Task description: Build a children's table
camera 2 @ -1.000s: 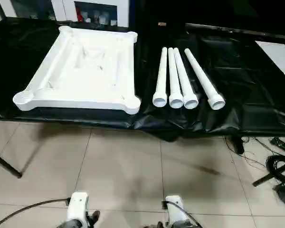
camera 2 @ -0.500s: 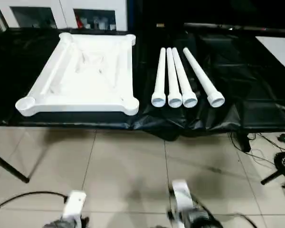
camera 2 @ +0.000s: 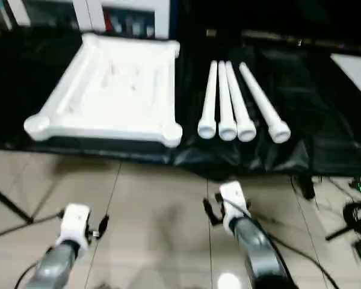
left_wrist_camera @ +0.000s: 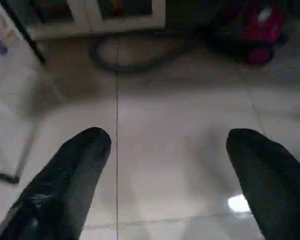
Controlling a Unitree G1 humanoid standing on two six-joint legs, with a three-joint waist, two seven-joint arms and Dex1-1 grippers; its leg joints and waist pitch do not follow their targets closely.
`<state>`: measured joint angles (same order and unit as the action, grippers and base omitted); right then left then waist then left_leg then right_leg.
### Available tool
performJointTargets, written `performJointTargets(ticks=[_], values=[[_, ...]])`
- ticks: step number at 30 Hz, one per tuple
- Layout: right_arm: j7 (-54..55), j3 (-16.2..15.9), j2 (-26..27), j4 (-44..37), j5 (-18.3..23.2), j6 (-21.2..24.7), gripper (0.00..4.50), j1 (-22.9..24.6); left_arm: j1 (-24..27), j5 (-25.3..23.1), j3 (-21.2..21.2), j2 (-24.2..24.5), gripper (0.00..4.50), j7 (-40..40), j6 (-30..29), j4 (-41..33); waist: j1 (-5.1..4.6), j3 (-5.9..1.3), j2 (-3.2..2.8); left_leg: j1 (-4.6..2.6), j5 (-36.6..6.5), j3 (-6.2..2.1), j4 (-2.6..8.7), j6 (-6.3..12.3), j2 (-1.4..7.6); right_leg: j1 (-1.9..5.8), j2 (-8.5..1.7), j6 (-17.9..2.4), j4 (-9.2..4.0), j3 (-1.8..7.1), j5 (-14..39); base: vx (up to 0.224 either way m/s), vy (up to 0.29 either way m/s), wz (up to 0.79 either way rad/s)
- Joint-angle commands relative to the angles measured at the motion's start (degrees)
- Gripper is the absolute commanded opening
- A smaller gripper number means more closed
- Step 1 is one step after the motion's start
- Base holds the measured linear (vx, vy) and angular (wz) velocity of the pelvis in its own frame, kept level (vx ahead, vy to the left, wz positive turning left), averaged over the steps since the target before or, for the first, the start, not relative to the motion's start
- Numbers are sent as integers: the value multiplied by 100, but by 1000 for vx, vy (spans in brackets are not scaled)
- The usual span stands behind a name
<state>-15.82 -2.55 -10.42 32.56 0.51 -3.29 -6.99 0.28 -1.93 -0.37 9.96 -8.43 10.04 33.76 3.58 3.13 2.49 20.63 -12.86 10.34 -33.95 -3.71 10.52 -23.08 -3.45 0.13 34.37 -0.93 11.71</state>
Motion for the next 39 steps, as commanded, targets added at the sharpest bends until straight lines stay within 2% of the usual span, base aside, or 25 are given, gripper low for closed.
performJointTargets(ticks=[1,2,3,4,5,8,9,10,11,12,13,15,17,19,21,22,23,24,25,27,30,32,34,35,39], values=[[-223,91,-220,-1234,308,189,450,385,344,87,81,82,449,-138,-44,-1170,27,-237,-65,-46,-1319,-94,506,424,403,255,-436,-1266,-396,222,664,0,0,0],[-343,183,-334,-2195,508,366,450,685,686,233,102,144,449,-242,-230,-2156,15,-221,-132,-38,-1404,-97,516,352,374,222,-411,-1198,-395,221,778,0,0,0],[-343,183,-334,-2195,508,366,450,685,686,233,102,144,449,-242,-230,-2156,15,-221,-132,-38,-1404,-97,516,352,374,222,-411,-1198,-395,221,778,0,0,0],[-442,344,-488,-3592,893,739,450,1006,1119,451,54,238,449,-330,-618,-3578,47,-227,-120,-26,-1306,-111,515,305,405,293,-415,-1120,-352,238,479,0,0,0],[-440,380,-514,-3859,978,830,450,1040,1176,476,28,260,449,-321,-699,-3826,30,-202,-88,3,-1317,-105,525,360,388,263,-377,-1051,-361,223,449,0,0,0],[-370,509,-580,-4725,1278,1368,450,1012,1171,586,-169,272,449,-227,-1087,-4496,6,-186,-108,-47,-1594,-88,521,243,320,200,-343,-827,-443,227,1291,0,0,0],[-370,509,-580,-4725,1278,1368,450,1012,1171,586,-169,272,449,-227,-1087,-4496,-6,-174,-108,-46,-1614,-91,519,163,292,183,-330,-708,-460,241,1540,0,0,0],[-30,650,-413,-4736,1216,1438,450,384,384,523,-551,194,449,207,-1109,-4331,-14,-177,-107,-38,-1659,-96,522,83,273,169,-320,-580,-485,241,1786,0,0,0],[-5,659,-396,-4708,1200,1412,450,337,325,536,-574,184,449,234,-1100,-4306,-46,-202,-50,-79,-1768,-93,491,-14,212,124,-290,-455,-488,232,2210,0,0,0],[136,708,-303,-4555,1107,1264,450,71,-5,607,-705,133,449,388,-1052,-4163,-28,-276,-67,-103,-1538,-109,453,-66,208,145,-313,-443,-453,247,1942,0,0,0],[479,750,-165,-4269,751,1014,450,-231,-386,756,-823,96,449,522,-1138,-4033,-30,-281,-62,-60,-1164,-114,444,-55,211,150,-283,-511,-400,232,1332,-59,-25,1],[742,772,-66,-4050,458,820,450,-427,-633,894,-891,74,449,591,-1231,-3957,-31,-252,-59,-28,-1116,-89,448,-176,185,133,-280,-589,-380,215,1251,-53,-18,-1],[851,822,69,-3795,621,998,450,-617,-844,850,-883,88,449,626,-1266,-3853,-20,-270,-45,-19,-1046,-92,441,-164,175,166,-275,-578,-347,216,1077,0,0,0],[827,736,179,-3199,1007,1578,450,-1148,-1071,480,-541,4,449,671,-1707,-3948,-23,-334,-9,1,-652,-110,409,-82,167,233,-266,-629,-245,202,384,0,0,0],[794,685,173,-3151,995,1624,450,-1209,-1067,482,-482,-36,449,648,-1827,-3992,-9,-365,-46,-23,-327,-90,353,-28,168,226,-262,-781,-214,193,-168,0,0,0],[721,681,165,-3037,1104,1850,450,-1370,-1122,455,-333,-206,449,671,-2014,-4035,12,-386,-113,-16,-30,-87,326,7,166,242,-250,-877,-157,195,-653,0,0,0],[669,743,132,-2998,1222,2002,450,-1441,-1174,436,-245,-336,449,717,-2096,-4052,4,-404,-28,-3,187,-73,299,87,161,271,-237,-973,-131,186,-1063,0,0,0],[669,743,132,-2998,1222,2002,450,-1441,-1174,436,-245,-336,449,717,-2096,-4052,20,-415,-33,6,273,-72,288,129,154,292,-240,-1017,-109,188,-1219,0,0,0],[621,773,88,-2999,1170,2079,450,-1530,-1278,310,-128,-381,449,818,-2240,-4101,46,-400,86,-10,278,-29,275,236,161,270,-235,-1076,-144,190,-1292,0,0,0],[624,757,228,-3029,1166,2105,450,-1613,-1417,227,-107,-342,449,947,-2336,-4096,77,-397,24,-2,241,-46,277,280,169,281,-269,-1104,-118,195,-1094,0,0,0],[671,359,286,-3261,920,2178,450,-1360,-1214,44,-69,-131,449,829,-2596,-4392,59,-358,89,8,-45,-55,319,215,187,288,-297,-971,-173,184,-454,0,0,0],[601,240,293,-3368,933,2233,450,-1232,-1077,201,-130,-150,449,778,-2821,-4687,31,-349,-19,-16,-245,-63,325,91,205,251,-288,-945,-187,190,-237,0,0,0],[590,217,306,-3368,965,2253,450,-1201,-1033,284,-184,-191,449,755,-2914,-4790,13,-352,18,-12,-300,-55,320,55,203,254,-282,-955,-187,192,-205,0,0,0],[603,248,313,-3356,1004,2273,450,-1166,-972,280,-163,-214,449,732,-2990,-4889,24,-345,-44,-11,-362,-63,328,29,195,241,-277,-953,-201,191,-125,0,0,0],[480,305,259,-3247,971,2235,450,-1106,-1024,92,123,-110,449,628,-3242,-4752,39,-330,2,-12,-712,-72,354,-43,192,221,-271,-798,-252,188,381,0,0,0]])
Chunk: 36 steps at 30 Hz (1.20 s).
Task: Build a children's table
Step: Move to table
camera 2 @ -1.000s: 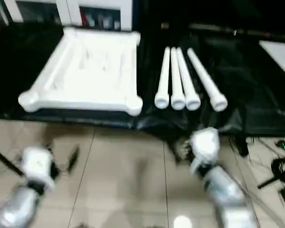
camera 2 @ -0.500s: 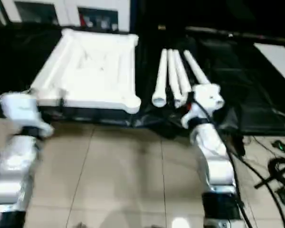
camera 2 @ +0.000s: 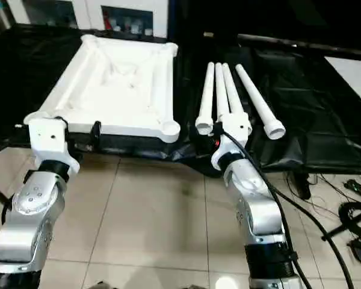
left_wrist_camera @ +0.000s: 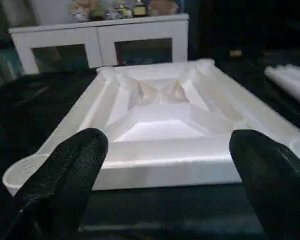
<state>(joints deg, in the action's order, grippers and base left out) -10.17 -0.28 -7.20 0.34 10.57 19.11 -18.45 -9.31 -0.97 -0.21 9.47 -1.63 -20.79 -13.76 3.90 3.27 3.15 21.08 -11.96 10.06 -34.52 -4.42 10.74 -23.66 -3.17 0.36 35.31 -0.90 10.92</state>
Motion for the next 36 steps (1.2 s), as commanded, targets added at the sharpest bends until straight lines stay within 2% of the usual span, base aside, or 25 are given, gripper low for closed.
performJointTargets(ticks=[1,4,7,8,9,11,13,15,18,19,20,21,23,24,25,26,27,28,30,31,32,33,34,35,36], values=[[-123,35,-72,-18,-37,-13,450,77,-127,146,18,-158,449,-8,-201,-25,18,-345,-72,-59,-816,-49,418,-12,176,275,-308,-819,-352,187,518,0,0,0],[-119,-2,-85,-123,-25,25,450,144,-230,137,21,-175,449,4,-177,19,17,-329,-101,-102,-1368,-57,462,-111,173,290,-299,-760,-399,165,1087,0,0,0],[-108,-30,-102,-225,-14,81,450,198,-335,170,-4,-220,449,-15,-208,65,-76,-223,-145,-437,-3122,-67,532,-25,129,247,-195,-598,-674,8,3232,0,0,0],[-95,-22,-101,-249,-15,108,450,206,-411,180,-27,-253,449,4,-251,114,-53,-192,-108,-231,-3191,-148,569,166,53,433,-293,-482,-711,-115,3678,0,0,0],[-95,-22,-101,-249,-15,108,450,206,-411,180,-27,-253,449,4,-251,114,-40,-151,-196,-244,-3346,-179,521,375,-20,510,-444,-106,-919,-340,4872,0,0,0],[-131,-25,-112,-255,-39,102,450,199,-457,206,-38,-284,449,-6,-285,138,-120,-208,-159,164,-2513,-245,388,663,-84,1021,-727,86,-985,-496,5217,35,45,34],[-190,-52,-128,-211,-63,90,450,167,-511,212,-34,-281,449,-14,-302,179,-120,-207,-271,137,-2141,-286,288,743,-82,1166,-858,-71,-1131,-733,5174,57,46,45],[-221,-93,-137,-176,-91,84,450,149,-547,197,-37,-262,449,-11,-309,214,-145,-217,-311,115,-2102,-327,351,825,-69,1249,-740,-349,-1124,-859,4581,101,37,62],[-251,-148,-137,-182,-107,93,450,142,-579,203,-70,-246,449,-24,-314,232,-226,-285,-414,-282,-2001,-504,558,1068,-5,1180,-302,-802,-900,-941,2984,174,28,72],[-256,-174,-132,-187,-110,87,450,149,-585,201,-95,-245,449,-24,-308,246,-435,-372,-503,-983,-1527,-1169,594,2219,159,621,69,-757,-206,-877,1756,248,6,60],[-247,-164,-107,-192,-83,87,450,161,-578,203,-115,-249,449,-20,-302,254,-558,-407,-511,-1381,-1270,-1229,524,2296,509,212,-14,-601,93,-643,1615,237,-18,36],[-227,-156,-95,-199,-77,107,450,173,-552,206,-133,-252,449,-14,-295,262,-461,-369,-386,-1317,-784,-1316,487,2732,730,-17,-163,-160,483,-425,1310,237,-18,36],[-177,-118,-96,-203,-88,147,450,178,-425,276,-187,-291,449,-6,-326,254,-411,-348,-230,-1227,-482,-1073,553,2786,658,-236,-324,28,570,-189,600,201,-54,9],[-177,-118,-96,-203,-88,147,450,178,-425,276,-187,-291,449,-6,-326,254,-312,-261,-51,-861,-904,-568,549,2258,154,64,-399,-201,-1,26,158,188,-66,4],[-167,-95,-90,-198,-79,141,450,175,-391,295,-196,-296,449,-10,-321,256,-58,-168,276,-352,-1538,-200,-8,1614,-516,689,-540,49,-682,674,2707,168,-101,17],[-163,-69,-91,-191,-79,84,450,167,-321,311,-222,-292,449,-9,-308,284,117,-216,191,-431,-1461,-157,-496,1397,-680,780,-905,-293,-927,1035,3809,198,-86,17],[-155,-32,-95,-190,-72,32,450,158,-246,300,-234,-265,449,-14,-280,317,163,-280,222,-41,-942,-430,-784,1066,-584,1216,-981,-964,-746,1163,3964,198,-86,17],[-148,-7,-107,-196,-71,4,450,152,-189,289,-232,-229,449,-40,-255,339,166,-300,197,277,-415,-547,-893,853,-581,1431,-871,-1159,-570,1016,2909,242,-64,-1],[-89,63,-135,-224,-80,20,450,166,-134,276,-228,-189,449,-106,-227,354,166,-273,88,331,108,-576,-827,644,-496,1370,-796,-1726,-668,825,1677,229,-44,3],[-63,100,-153,-272,-73,38,450,204,-133,292,-212,-186,449,-159,-228,334,188,-195,-41,250,250,-557,-468,181,-390,1218,-352,-1795,-716,855,1927,203,7,-11],[-49,137,-179,-341,-53,63,450,259,-135,305,-177,-179,449,-226,-234,307,175,-224,-377,-182,237,-545,250,-267,-99,948,106,-992,-624,499,2080,185,88,-43],[-51,151,-190,-372,-43,74,450,282,-136,310,-158,-174,449,-256,-238,295,84,-341,-542,-617,-176,-764,432,-424,201,634,313,-468,-225,191,1832,185,88,-43],[-22,159,-241,-485,-93,106,450,391,-132,327,-122,-190,449,-300,-225,281,-47,-486,-520,-1107,-1154,-1209,573,-605,832,32,128,132,754,-117,1706,221,109,-52],[-20,164,-244,-505,-93,112,450,411,-131,329,-113,-191,449,-305,-222,282,89,-459,-495,-1078,-1363,-1049,540,-686,885,-34,31,271,857,-149,1498,252,79,-46],[-15,198,-257,-609,-84,143,450,509,-124,337,-60,-195,449,-328,-205,281,46,-399,-485,-952,-1286,-704,633,-726,797,-100,-26,248,898,-299,909,252,79,-46]])
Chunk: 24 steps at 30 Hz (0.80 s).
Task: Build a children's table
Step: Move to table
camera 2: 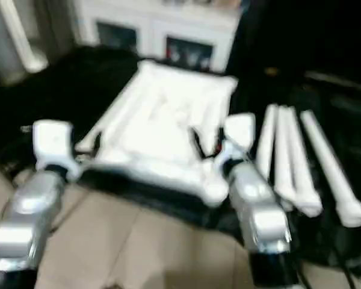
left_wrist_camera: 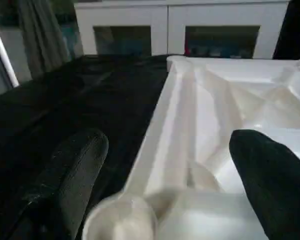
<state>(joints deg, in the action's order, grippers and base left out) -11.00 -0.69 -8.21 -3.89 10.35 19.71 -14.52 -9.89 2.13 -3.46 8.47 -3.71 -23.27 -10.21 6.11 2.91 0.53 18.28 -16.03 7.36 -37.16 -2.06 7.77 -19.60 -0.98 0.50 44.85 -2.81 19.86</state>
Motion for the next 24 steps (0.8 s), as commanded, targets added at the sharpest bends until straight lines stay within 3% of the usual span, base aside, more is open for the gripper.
performJointTargets(ticks=[1,2,3,4,5,6,7,8,9,10,11,12,13,14,15,16,17,18,19,20,21,22,23,24], values=[[87,255,-163,-273,-70,108,450,195,-65,39,295,-108,449,-134,68,-57,-202,-334,-134,-702,-1082,-106,1031,-832,1060,-559,-306,-26,-152,-232,-525,222,59,-47],[97,270,-168,-332,-79,126,450,246,-65,51,318,-114,449,-138,86,-44,-229,-295,-70,-709,-1187,39,1084,-731,1046,-580,-349,-146,-229,-265,-771,224,-2,-58],[97,270,-168,-332,-79,126,450,246,-65,51,318,-114,449,-138,86,-44,-286,-280,47,-855,-1335,252,1162,-536,950,-597,-501,-419,-536,-246,-1169,224,-2,-58],[123,287,-176,-517,-76,174,450,388,-80,62,389,-111,449,-216,146,2,-297,-238,116,-853,-1581,468,1188,-514,841,-555,-539,-626,-689,-214,-1187,263,-82,-68],[139,293,-176,-592,-68,198,450,440,-84,69,413,-112,449,-259,163,9,-178,-321,362,-795,-1889,765,758,-395,208,-138,-576,-1208,-1105,245,-623,277,-122,-61],[155,306,-169,-666,-66,221,450,491,-85,68,446,-105,449,-307,182,6,125,-291,452,-59,-1637,385,-332,281,-202,688,-1480,-1957,-1704,1140,1505,277,-122,-61],[172,322,-161,-728,-67,240,450,533,-85,63,482,-93,449,-353,205,-1,141,-422,415,435,-556,-32,-665,316,-89,991,-1510,-2056,-1517,1198,1286,295,-77,-36],[172,322,-161,-728,-67,240,450,533,-85,63,482,-93,449,-353,205,-1,39,-439,480,637,-180,-117,-776,265,-143,993,-1282,-1834,-1348,1045,741,283,-59,-15],[191,335,-160,-767,-46,260,450,559,-82,52,504,-89,449,-383,220,-5,-44,-456,475,788,439,-168,-797,116,-215,950,-1092,-1693,-1295,786,-550,283,-59,-15],[189,320,-193,-799,-63,275,450,574,-76,36,540,-76,449,-429,264,-7,-50,-383,404,718,801,-166,-697,99,-218,769,-1048,-1644,-1403,567,-770,245,-73,-9],[150,276,-247,-840,-58,328,450,588,-24,95,593,-60,449,-589,425,-48,-5,-230,156,568,1655,-131,-113,370,-95,457,-828,-1429,-1758,120,268,244,-18,-1],[150,276,-247,-840,-58,328,450,588,-24,95,593,-60,449,-589,425,-48,12,-222,46,596,1748,-140,164,587,17,520,-783,-1276,-1776,106,521,244,-18,-1],[115,268,-264,-845,-31,358,450,582,10,155,619,-48,449,-693,505,-86,-48,-248,-222,535,1872,-192,536,836,220,647,-510,-755,-1718,-204,244,274,62,-4],[-80,246,-333,-852,59,309,450,522,110,298,792,139,449,-1147,513,-220,-344,-376,-383,200,1524,-849,700,1626,800,343,-91,-368,-614,-466,-382,275,97,-24],[-215,232,-384,-869,118,275,450,486,159,327,884,265,449,-1370,528,-271,-334,-477,-426,-131,2371,-1074,525,2087,925,-35,-74,-280,-326,-283,-208,275,97,-24],[-390,215,-438,-895,215,258,450,455,207,373,949,388,449,-1587,534,-322,-342,-578,-301,-297,3764,-1160,349,2471,1039,-201,-213,-85,-357,-52,-439,217,64,-22],[-558,216,-476,-926,309,288,450,431,245,440,979,494,449,-1757,529,-367,-272,-562,-217,-297,6856,-1194,159,2495,1018,-371,-434,470,-413,267,-1309,48,81,-25],[-701,213,-537,-941,366,328,450,403,281,526,977,589,449,-1926,568,-413,-347,-592,-69,-323,8234,-1225,109,2127,799,-435,-554,879,-608,499,-2039,48,81,-25],[-782,212,-576,-949,392,358,450,386,301,581,970,643,449,-2022,590,-441,-299,-528,82,92,6842,-952,194,1673,289,-289,-555,792,-952,583,-2631,-113,118,-30],[-879,219,-610,-948,453,401,450,366,314,666,940,682,449,-2120,595,-469,-237,-478,185,513,3996,-507,184,1243,-164,-116,-696,556,-1134,500,-3112,-103,56,-5],[-995,224,-651,-933,532,444,450,335,312,757,894,727,449,-2221,594,-490,-209,-448,195,588,2632,-387,253,1030,-148,-26,-821,459,-1190,488,-3031,-103,56,-5],[-1168,202,-719,-874,618,512,450,272,286,843,842,820,449,-2369,561,-486,-197,-441,197,596,1580,-340,340,784,-64,51,-894,345,-1225,461,-2754,-70,-16,2],[-1280,181,-773,-833,680,560,450,228,268,897,807,886,449,-2476,547,-477,-230,-410,107,533,406,-320,523,423,88,98,-827,-78,-1246,346,-1827,-88,-12,-9],[-1444,130,-864,-781,700,540,450,177,234,905,785,991,449,-2591,528,-446,-287,-350,18,486,-520,-317,686,195,179,52,-683,-483,-1282,232,-639,-88,-12,-9]])
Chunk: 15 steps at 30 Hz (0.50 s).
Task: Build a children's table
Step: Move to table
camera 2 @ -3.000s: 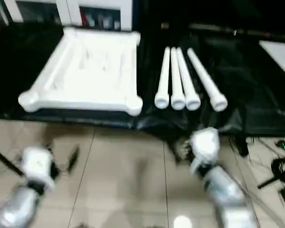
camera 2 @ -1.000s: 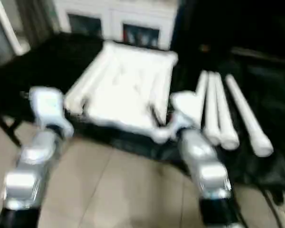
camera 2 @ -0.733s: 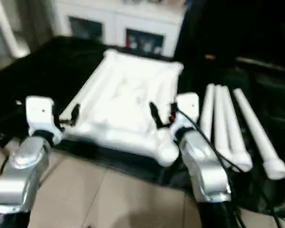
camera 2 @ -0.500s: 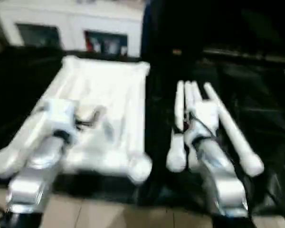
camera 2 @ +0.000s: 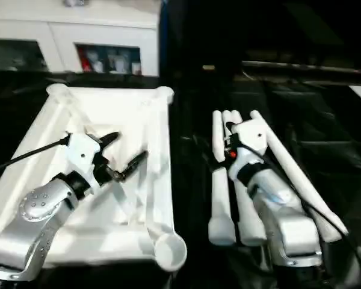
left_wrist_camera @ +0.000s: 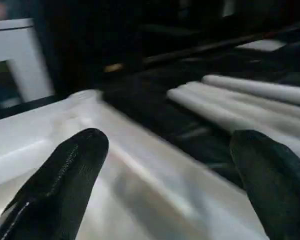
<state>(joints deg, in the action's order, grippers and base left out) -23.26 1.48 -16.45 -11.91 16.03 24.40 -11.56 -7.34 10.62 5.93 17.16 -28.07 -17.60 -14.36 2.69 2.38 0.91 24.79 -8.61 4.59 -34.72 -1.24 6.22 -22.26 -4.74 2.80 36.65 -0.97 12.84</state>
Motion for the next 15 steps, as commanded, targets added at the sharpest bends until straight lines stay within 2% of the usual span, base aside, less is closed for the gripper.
performJointTargets(ticks=[1,2,3,4,5,6,7,8,9,10,11,12,13,14,15], values=[[-473,-171,-185,98,143,51,450,-191,-60,83,-150,309,449,-367,-76,14,-16,-230,-51,-214,-2297,-23,549,-146,428,230,-236,-913,-511,16,1273,-100,8,-8],[-634,-218,-266,134,159,24,450,-224,-79,110,-127,418,449,-505,-98,38,-27,-202,-78,-270,-2844,-16,571,-313,458,176,-231,-939,-553,12,1821,-107,15,-6],[-801,-264,-355,159,173,-15,450,-255,-97,154,-89,546,449,-692,-135,55,-73,-157,-45,-315,-3694,-26,584,-608,476,99,-252,-849,-627,11,2646,-107,15,-6],[-922,-294,-426,175,195,-46,450,-276,-107,188,-70,637,449,-839,-160,64,-80,-140,-59,-347,-4015,-31,585,-724,475,70,-277,-771,-678,4,2975,-124,23,-3],[-1128,-319,-532,183,266,-45,450,-303,-129,217,-20,751,449,-1038,-171,78,-70,-136,-75,-445,-4500,-37,564,-854,489,19,-319,-625,-779,-42,3333,-118,26,-1],[-1373,-340,-665,193,350,-21,450,-329,-140,274,45,887,449,-1274,-235,85,-64,-134,-68,-443,-4601,-44,584,-865,494,43,-317,-599,-790,-75,3366,-118,26,-1],[-1846,-404,-934,233,466,40,450,-379,-158,282,256,1181,449,-1728,-321,96,-52,-111,-79,-403,-4818,-53,665,-911,510,78,-287,-557,-763,-110,3356,-101,32,-5],[-1903,-412,-963,239,470,44,450,-383,-159,275,285,1219,449,-1778,-318,99,-59,-101,-85,-401,-4988,-58,705,-929,509,98,-260,-533,-750,-151,3396,-100,34,-6],[-2036,-432,-1031,251,482,53,450,-392,-160,258,354,1309,449,-1897,-309,107,-40,-64,-122,-331,-5353,-30,859,-992,529,161,-182,-532,-638,-212,3353,-100,34,-6],[-2207,-475,-1121,278,468,30,450,-398,-157,254,441,1419,449,-2048,-319,119,33,-91,-144,-124,-5518,66,1118,-999,546,382,-85,-598,-216,-260,2911,-116,20,-3],[-2385,-520,-1219,315,469,41,450,-413,-153,268,523,1524,449,-2210,-339,129,137,-101,-220,15,-5593,204,1315,-1046,548,488,-8,-654,128,-292,2579,-158,-16,7],[-2584,-565,-1321,361,474,37,450,-445,-179,281,594,1634,449,-2364,-381,149,399,-100,-146,276,-5255,557,1550,-975,530,627,117,-611,692,-225,2455,-158,-16,7],[-2746,-641,-1404,391,453,-14,450,-458,-171,288,638,1755,449,-2530,-385,171,354,-149,246,-418,-3371,695,471,-746,396,-113,-265,-265,-267,235,4686,-71,-99,21],[-2841,-689,-1452,408,440,-51,450,-466,-165,289,659,1831,449,-2633,-380,187,296,-98,346,-963,-1675,346,-775,-529,176,-854,-777,-336,-1225,428,5955,31,-84,1],[-2849,-696,-1457,411,439,-53,450,-472,-172,284,659,1839,449,-2641,-384,199,206,-22,247,-242,-402,-96,-706,-194,127,-65,-847,-655,-1074,717,5687,31,-84,1]])
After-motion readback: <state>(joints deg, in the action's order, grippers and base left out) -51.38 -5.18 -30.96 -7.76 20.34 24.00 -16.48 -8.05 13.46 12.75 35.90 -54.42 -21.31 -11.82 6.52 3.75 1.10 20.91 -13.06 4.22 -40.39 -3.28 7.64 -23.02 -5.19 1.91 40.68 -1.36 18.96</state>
